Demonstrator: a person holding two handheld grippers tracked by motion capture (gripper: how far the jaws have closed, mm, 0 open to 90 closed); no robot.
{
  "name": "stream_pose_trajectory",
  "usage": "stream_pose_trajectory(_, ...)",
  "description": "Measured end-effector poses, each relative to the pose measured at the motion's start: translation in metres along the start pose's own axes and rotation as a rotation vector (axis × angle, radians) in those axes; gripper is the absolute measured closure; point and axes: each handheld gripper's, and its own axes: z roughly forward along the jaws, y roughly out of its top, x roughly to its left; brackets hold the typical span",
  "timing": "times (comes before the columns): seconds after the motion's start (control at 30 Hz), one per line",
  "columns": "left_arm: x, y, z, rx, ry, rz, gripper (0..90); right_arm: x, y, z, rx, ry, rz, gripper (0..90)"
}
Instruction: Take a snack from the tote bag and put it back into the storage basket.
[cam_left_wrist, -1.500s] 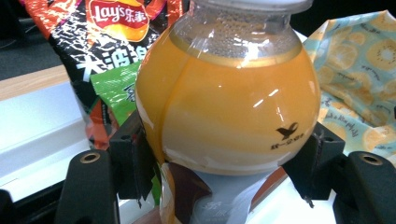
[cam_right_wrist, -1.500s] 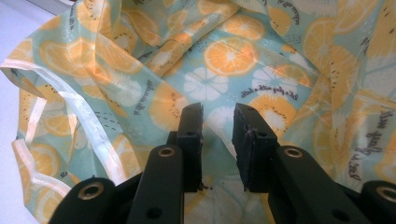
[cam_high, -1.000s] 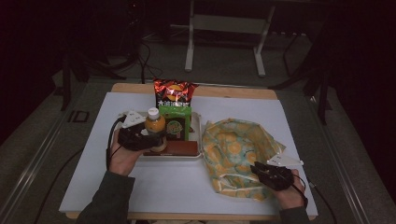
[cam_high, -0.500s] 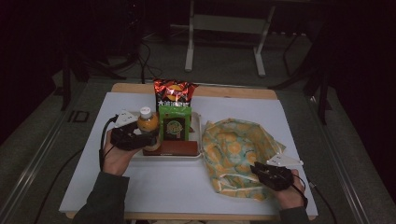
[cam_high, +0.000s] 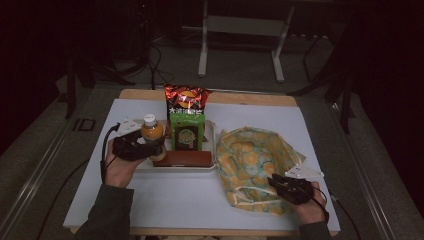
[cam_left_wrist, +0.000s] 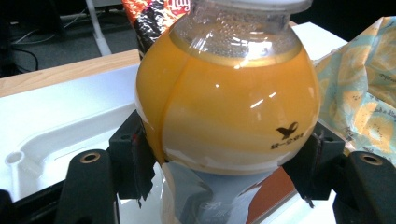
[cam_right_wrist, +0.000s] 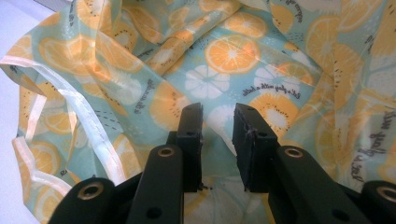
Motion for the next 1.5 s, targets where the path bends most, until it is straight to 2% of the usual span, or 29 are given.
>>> stream_pose_trajectory(0.9, 0.020, -0.016, -0.008, 0.005, 0.039, -0.048, 33.3, 0.000, -0.001, 0.001, 0.007, 0.003, -0.006, 72.6)
stream_pose_trajectory(1.13, 0.026, -0.021, -0.013, -0.006, 0.032, -0.054, 33.3, 0.000, -0.001, 0.001, 0.010, 0.008, -0.009, 72.4)
stream_pose_trajectory(1.3, 0.030, -0.023, -0.015, -0.001, 0.042, -0.052, 33.3, 0.000, -0.001, 0.001, 0.010, 0.009, -0.010, 72.4)
stream_pose_trajectory(1.4, 0.033, -0.026, -0.013, 0.004, 0.039, -0.054, 33.3, 0.000, -0.001, 0.001, 0.011, 0.010, -0.010, 72.4)
stream_pose_trajectory(1.5, 0.036, -0.029, -0.014, -0.012, 0.024, -0.062, 33.2, 0.001, -0.001, 0.002, 0.014, 0.009, -0.013, 72.4)
